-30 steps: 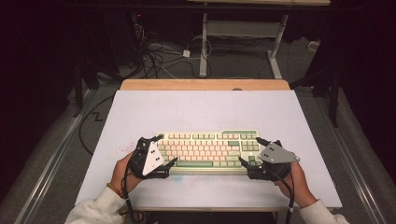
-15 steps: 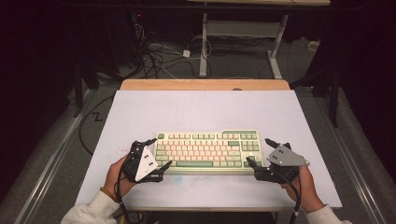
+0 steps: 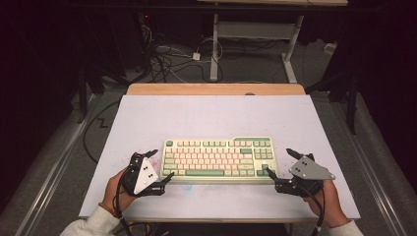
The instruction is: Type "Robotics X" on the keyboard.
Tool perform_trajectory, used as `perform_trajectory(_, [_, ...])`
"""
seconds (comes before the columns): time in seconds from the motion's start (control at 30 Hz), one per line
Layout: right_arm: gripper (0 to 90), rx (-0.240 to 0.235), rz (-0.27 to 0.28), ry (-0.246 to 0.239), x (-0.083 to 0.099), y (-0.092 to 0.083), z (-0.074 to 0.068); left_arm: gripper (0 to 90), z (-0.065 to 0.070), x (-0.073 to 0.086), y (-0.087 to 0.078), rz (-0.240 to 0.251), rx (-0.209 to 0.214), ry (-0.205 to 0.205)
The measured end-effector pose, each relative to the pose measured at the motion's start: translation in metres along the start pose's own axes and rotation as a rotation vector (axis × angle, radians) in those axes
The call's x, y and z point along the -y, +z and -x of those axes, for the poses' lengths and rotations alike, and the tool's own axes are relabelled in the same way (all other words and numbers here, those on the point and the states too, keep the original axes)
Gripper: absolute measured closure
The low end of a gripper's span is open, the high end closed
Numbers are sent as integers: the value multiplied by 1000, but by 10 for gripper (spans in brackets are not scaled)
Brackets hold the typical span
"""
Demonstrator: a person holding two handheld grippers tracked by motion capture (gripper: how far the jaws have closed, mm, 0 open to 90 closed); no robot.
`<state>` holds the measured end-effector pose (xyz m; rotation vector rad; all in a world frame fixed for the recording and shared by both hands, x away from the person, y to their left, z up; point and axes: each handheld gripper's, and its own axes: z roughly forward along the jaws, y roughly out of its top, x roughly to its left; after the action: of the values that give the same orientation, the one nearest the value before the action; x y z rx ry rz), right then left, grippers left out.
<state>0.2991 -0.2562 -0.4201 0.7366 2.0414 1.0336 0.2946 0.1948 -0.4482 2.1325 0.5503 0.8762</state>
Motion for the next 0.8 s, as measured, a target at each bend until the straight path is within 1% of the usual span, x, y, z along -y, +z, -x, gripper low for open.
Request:
perform_trajectory(0.2, [167, 8, 5, 9, 7, -5, 4, 154, 1, 7, -3, -14, -1, -4])
perform_trajectory(0.33, [167, 14, 12, 11, 12, -8, 7, 154, 1, 12, -6, -16, -2, -15])
perform_trajectory(0.43, [167, 17, 15, 17, 16, -10, 8, 154, 1, 16, -6, -27, -8, -21])
perform_trajectory(0.53, [165, 14, 23, 25, 21, -11, 10, 154, 1, 19, -8, -40, -10, -17])
perform_trajectory(0.63, [165, 15, 31, 35, 25, -14, 10, 154, 1, 23, -9, -39, -5, -39])
perform_trajectory(0.7, [165, 14, 32, 45, 28, -16, 9, 154, 3, 25, -9, -46, -5, -41])
perform_trajectory(0.8, [165, 16, 28, 47, 34, -18, 9, 154, 5, 30, -9, -68, 5, -36])
